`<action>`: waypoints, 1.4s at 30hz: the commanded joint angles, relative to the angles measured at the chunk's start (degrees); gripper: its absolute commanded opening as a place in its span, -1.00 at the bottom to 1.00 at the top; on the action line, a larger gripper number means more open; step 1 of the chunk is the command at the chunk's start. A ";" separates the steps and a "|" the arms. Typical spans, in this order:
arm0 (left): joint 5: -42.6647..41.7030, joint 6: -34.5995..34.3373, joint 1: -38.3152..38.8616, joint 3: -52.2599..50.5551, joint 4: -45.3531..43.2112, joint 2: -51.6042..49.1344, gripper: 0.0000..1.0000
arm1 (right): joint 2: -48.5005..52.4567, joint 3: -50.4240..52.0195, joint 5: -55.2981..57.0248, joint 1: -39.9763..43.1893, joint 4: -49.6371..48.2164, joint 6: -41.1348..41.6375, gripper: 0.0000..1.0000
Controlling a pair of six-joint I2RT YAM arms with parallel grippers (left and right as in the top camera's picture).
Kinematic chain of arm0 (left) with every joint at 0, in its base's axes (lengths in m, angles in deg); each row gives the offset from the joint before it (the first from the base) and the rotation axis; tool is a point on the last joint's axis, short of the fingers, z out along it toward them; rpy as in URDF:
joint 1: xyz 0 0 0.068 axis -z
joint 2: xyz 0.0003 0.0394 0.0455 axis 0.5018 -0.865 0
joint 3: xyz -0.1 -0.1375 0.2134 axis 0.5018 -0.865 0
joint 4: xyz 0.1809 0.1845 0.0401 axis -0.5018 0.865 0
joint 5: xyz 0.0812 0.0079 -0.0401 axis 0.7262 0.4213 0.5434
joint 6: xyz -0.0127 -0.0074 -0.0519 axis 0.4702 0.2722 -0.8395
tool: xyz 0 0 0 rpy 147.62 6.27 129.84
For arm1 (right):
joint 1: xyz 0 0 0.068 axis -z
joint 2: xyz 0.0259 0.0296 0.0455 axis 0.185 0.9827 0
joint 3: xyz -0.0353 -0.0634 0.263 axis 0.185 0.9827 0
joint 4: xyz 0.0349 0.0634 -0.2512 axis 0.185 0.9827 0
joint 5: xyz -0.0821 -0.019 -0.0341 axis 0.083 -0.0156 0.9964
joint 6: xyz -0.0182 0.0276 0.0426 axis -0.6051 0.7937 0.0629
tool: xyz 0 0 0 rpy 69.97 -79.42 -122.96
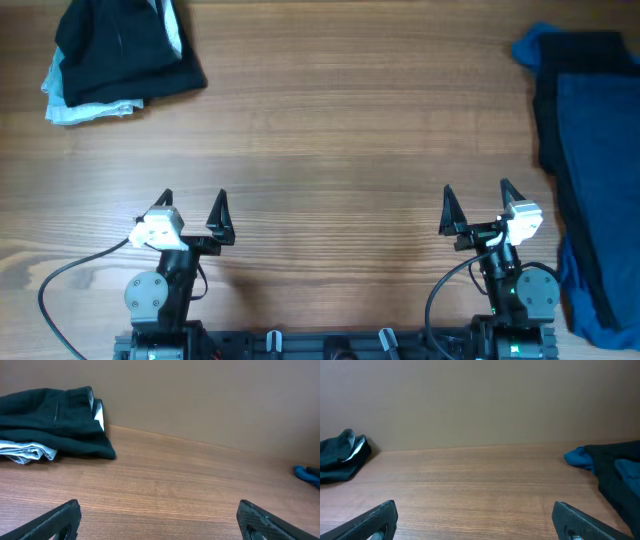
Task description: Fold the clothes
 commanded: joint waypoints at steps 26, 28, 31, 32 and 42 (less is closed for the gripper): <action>0.52 0.09 -0.39 -0.17 0.42 0.20 0.99 | -0.35 0.09 0.13 -0.31 -0.59 1.86 0.99; 0.52 0.09 -0.42 -0.17 0.44 0.20 0.99 | -0.35 0.09 -4.26 -0.31 -0.79 15.61 0.99; 0.52 0.09 -0.42 -0.17 0.44 0.20 0.99 | -0.35 0.09 -7.54 -0.31 -0.92 44.15 0.99; 0.52 0.09 -0.42 -0.17 0.44 0.20 0.99 | -0.35 0.09 -8.39 -0.31 -0.96 53.66 0.99; 0.52 0.09 -0.42 -0.17 0.42 0.20 1.00 | -0.35 0.07 -22.97 -0.28 -10.80 54.80 0.99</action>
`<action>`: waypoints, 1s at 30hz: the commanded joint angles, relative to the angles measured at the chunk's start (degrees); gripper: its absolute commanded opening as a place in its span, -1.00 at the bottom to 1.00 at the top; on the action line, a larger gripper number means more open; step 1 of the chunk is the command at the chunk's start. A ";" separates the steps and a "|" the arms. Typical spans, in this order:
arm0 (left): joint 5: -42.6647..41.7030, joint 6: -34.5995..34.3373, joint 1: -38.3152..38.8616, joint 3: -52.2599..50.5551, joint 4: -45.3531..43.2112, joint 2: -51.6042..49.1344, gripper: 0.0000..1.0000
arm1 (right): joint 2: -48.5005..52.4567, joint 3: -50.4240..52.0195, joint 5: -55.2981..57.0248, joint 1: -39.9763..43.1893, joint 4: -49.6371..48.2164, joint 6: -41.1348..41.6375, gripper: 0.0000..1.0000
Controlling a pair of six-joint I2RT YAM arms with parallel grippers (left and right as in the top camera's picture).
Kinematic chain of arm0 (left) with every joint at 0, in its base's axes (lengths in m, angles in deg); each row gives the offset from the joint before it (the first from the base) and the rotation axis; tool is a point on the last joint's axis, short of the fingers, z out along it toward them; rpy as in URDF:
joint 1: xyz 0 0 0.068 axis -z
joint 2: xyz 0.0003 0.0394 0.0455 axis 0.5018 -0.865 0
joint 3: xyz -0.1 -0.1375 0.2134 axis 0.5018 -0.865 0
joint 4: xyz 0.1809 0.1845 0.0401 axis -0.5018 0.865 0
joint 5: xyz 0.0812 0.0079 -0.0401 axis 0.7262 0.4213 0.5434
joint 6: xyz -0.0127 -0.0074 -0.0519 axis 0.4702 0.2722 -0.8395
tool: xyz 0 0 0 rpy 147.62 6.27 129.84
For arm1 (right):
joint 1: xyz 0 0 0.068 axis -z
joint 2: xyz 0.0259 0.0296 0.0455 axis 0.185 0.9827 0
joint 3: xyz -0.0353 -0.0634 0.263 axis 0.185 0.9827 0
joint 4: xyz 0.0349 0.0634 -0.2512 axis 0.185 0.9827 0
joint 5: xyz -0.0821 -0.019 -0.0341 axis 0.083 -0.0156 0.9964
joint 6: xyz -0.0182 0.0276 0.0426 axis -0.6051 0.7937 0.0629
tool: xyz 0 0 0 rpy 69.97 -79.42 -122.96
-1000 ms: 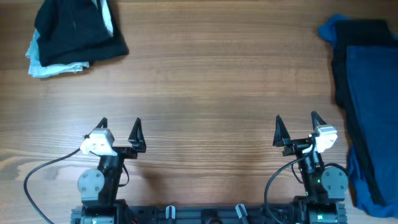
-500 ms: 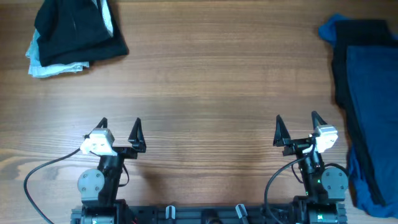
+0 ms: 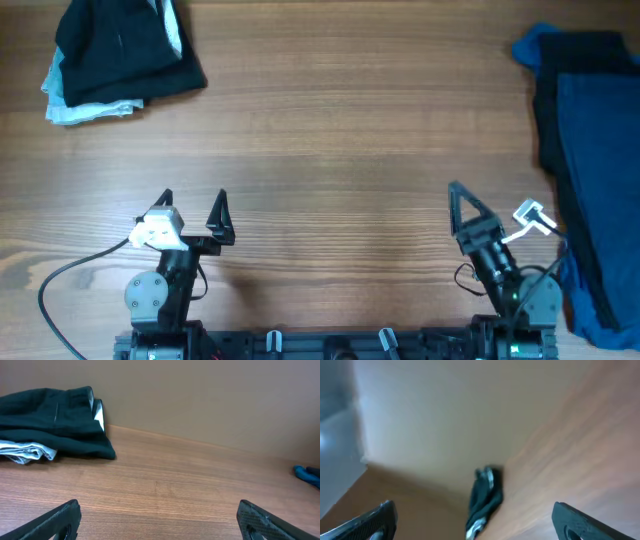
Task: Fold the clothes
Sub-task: 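Reach the right gripper to the right pile and grasp the teal shorts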
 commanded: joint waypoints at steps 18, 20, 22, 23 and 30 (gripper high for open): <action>0.55 0.09 -0.42 -0.17 0.44 0.20 1.00 | 36.79 -36.15 12.92 -0.17 18.75 -43.30 1.00; 0.55 0.09 -0.42 -0.17 0.44 0.20 1.00 | 48.85 -45.53 18.36 -0.07 24.20 -46.05 0.99; 0.55 0.09 -0.42 -0.17 0.42 0.20 1.00 | 56.81 -52.46 22.43 -0.07 28.48 -48.92 0.99; 0.55 0.09 -0.39 -0.17 0.44 0.20 0.99 | 60.61 -55.84 24.57 -0.07 30.82 -49.64 1.00; 0.55 0.09 -0.42 -0.17 0.42 0.20 0.99 | 76.08 -66.71 36.52 3.80 34.99 -50.66 1.00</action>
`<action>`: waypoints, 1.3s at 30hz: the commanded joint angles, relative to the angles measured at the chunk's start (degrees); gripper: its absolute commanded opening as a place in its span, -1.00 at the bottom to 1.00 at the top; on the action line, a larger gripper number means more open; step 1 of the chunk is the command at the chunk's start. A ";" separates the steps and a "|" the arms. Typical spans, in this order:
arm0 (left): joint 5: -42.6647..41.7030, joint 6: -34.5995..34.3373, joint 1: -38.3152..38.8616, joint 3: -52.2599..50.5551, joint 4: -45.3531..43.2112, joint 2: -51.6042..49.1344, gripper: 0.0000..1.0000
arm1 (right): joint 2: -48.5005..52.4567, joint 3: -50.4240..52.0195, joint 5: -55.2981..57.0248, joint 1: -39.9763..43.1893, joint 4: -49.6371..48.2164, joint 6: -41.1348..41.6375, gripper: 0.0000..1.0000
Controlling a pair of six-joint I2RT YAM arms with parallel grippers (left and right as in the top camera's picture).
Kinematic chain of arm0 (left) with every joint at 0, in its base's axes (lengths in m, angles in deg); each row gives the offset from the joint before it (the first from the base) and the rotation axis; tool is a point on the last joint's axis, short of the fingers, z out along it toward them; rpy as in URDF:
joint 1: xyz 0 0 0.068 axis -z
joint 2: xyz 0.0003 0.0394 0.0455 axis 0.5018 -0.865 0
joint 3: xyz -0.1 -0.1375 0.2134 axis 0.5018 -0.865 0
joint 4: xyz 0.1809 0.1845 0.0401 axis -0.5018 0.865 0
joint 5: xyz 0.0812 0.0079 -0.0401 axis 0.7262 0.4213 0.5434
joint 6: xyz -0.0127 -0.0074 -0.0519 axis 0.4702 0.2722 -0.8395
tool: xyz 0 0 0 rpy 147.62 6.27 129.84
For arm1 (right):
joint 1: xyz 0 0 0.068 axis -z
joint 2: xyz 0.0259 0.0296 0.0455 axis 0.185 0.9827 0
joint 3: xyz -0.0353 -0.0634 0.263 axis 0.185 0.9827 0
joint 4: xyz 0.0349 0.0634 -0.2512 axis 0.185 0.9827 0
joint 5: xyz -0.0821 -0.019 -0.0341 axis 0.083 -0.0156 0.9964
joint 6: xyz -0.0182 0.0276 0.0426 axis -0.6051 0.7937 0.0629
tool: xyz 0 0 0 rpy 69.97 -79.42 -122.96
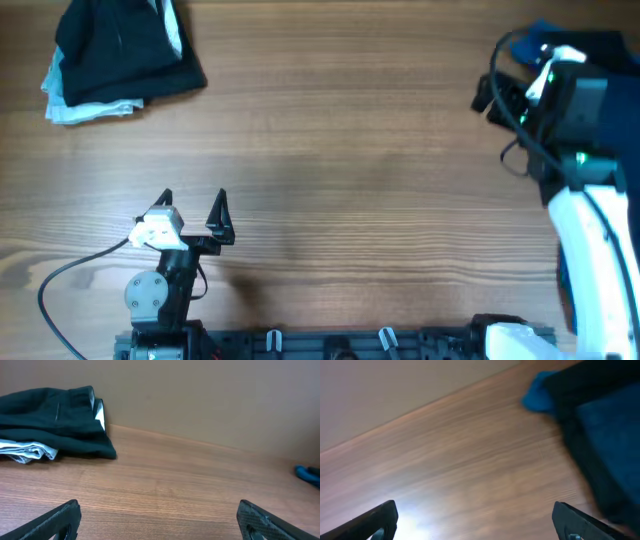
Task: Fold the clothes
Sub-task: 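Reach the right gripper to the right pile and grasp the teal shorts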
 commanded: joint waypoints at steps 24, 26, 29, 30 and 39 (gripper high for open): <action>0.33 0.09 -0.42 -0.17 0.42 0.31 0.99 | 8.33 -1.68 11.10 16.02 -5.18 -2.60 0.99; 0.33 0.07 -0.42 -0.17 0.39 0.31 1.00 | 2.67 -1.68 11.10 16.02 -0.85 0.85 0.99; 0.33 0.09 -0.42 -0.17 0.39 0.31 0.99 | -2.64 -1.68 11.10 16.02 2.36 3.17 0.99; 0.33 0.07 -0.42 -0.17 0.39 0.31 1.00 | -3.91 -1.68 11.10 16.02 3.34 3.17 1.00; 0.33 0.09 -0.42 -0.17 0.39 0.31 0.99 | -0.17 -1.62 8.70 16.02 4.22 0.70 0.99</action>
